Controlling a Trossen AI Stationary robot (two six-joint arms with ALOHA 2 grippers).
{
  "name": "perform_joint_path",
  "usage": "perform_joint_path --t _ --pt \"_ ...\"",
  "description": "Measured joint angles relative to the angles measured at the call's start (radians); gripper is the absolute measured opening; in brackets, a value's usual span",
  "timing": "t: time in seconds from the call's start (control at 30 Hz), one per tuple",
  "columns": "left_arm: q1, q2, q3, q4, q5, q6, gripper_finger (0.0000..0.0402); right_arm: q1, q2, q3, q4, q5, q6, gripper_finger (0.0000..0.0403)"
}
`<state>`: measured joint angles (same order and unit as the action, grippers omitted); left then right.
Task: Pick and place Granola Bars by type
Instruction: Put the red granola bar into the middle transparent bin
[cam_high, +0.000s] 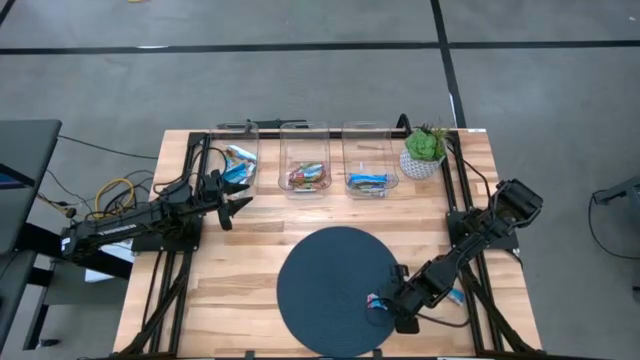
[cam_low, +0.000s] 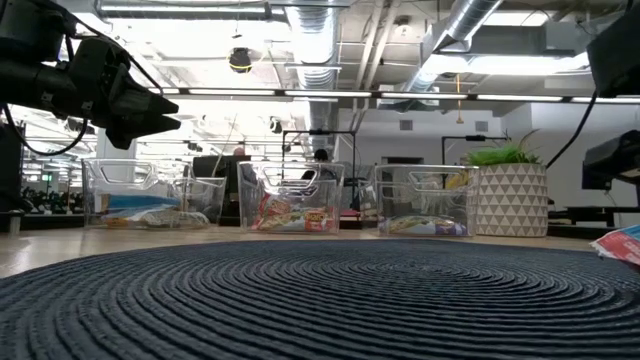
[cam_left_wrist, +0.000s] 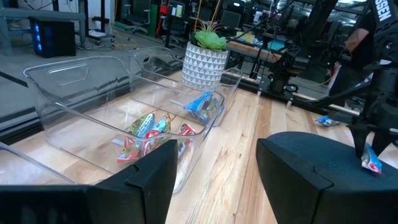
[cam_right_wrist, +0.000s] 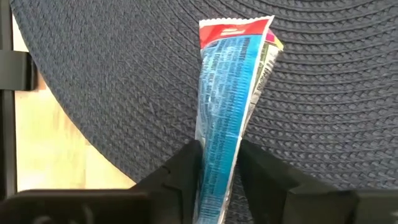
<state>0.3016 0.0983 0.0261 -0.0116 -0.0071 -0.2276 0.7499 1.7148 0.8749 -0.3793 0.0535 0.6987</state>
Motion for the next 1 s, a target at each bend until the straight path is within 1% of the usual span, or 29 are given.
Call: perform_joint_path --t 0.2,0.37,0.53,0.7,0.93,1.0 --pt "0.0 0.0 0.0 0.0 0.0 0.001 0.0211 -0.006 0.0 0.0 -0.001 -0.006 0.0 0.0063" --pt "0.0 0.0 0.0 0.001 0.0 0.003 0.0211 -0.006 -0.001 0.001 -0.001 -0.006 0.0 0.0041" --pt "0.0 0.0 0.0 0.001 0.0 0.001 0.0211 -0.006 0.0 0.02 -0.001 -0.01 -0.001 0.0032" --pt "0.0 0.0 0.0 0.001 0.0 0.001 0.0211 -0.019 0.0 0.045 -0.001 -0.009 -0.004 0.0032" --pt "0.0 0.0 0.0 0.001 0.0 0.001 0.0211 -0.079 -0.016 0.077 0.007 -0.001 -0.099 0.0029" --pt "0.0 0.0 0.0 0.001 0.0 0.001 0.0211 -0.108 -0.021 0.089 0.036 0.0 -0.129 0.0028"
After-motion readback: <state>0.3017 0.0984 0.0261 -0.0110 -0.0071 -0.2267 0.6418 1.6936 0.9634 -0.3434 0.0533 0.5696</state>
